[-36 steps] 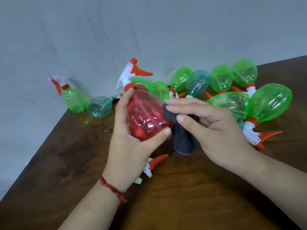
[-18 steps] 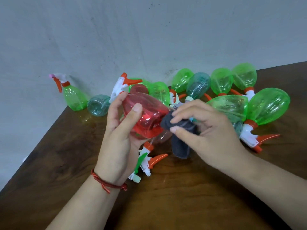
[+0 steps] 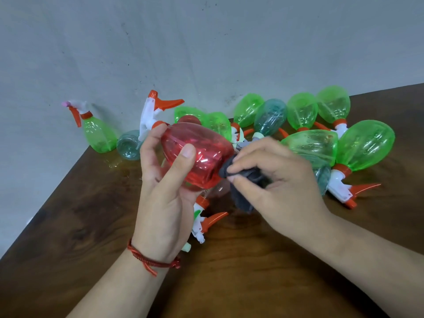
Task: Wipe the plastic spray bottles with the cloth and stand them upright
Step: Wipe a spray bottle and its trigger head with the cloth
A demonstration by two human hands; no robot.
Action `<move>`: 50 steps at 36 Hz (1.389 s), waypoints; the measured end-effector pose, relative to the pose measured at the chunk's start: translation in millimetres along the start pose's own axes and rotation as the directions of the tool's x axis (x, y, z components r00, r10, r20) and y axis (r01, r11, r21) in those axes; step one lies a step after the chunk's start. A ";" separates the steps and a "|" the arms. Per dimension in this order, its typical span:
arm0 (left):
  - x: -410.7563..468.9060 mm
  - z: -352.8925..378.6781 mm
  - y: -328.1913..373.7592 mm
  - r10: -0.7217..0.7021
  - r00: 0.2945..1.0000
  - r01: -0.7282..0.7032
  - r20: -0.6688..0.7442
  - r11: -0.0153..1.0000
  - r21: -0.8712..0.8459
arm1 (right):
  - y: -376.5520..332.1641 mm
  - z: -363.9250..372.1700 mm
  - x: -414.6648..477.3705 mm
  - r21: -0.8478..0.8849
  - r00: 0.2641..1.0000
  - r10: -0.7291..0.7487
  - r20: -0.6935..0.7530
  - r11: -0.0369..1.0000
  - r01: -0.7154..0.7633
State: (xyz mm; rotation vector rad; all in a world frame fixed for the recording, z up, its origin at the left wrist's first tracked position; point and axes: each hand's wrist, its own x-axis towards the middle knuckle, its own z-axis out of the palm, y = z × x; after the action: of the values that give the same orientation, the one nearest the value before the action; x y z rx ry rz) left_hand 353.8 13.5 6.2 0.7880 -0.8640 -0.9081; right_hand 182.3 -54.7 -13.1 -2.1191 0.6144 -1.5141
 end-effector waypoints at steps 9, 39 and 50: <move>1.3 -1.1 2.6 -0.006 1.000 0.005 0.005 0.994 0.109 | -3.5 2.1 1.7 0.181 1.000 0.007 -0.012 0.984 -0.005; -7.7 2.4 -6.9 0.030 0.987 -0.102 0.157 0.873 0.477 | -10.0 -31.1 26.2 0.357 0.950 0.097 -0.296 0.934 0.016; -13.9 12.5 -10.1 0.072 0.987 -0.140 0.145 0.827 0.544 | 12.2 -33.4 32.9 -0.179 0.951 -0.092 -0.295 0.983 0.039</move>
State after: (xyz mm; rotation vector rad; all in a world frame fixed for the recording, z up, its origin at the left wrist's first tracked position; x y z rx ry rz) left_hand 334.7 19.3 -0.9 1.1806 -1.2948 -0.6056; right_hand 159.1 -87.8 13.7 -2.0630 0.8136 -1.9062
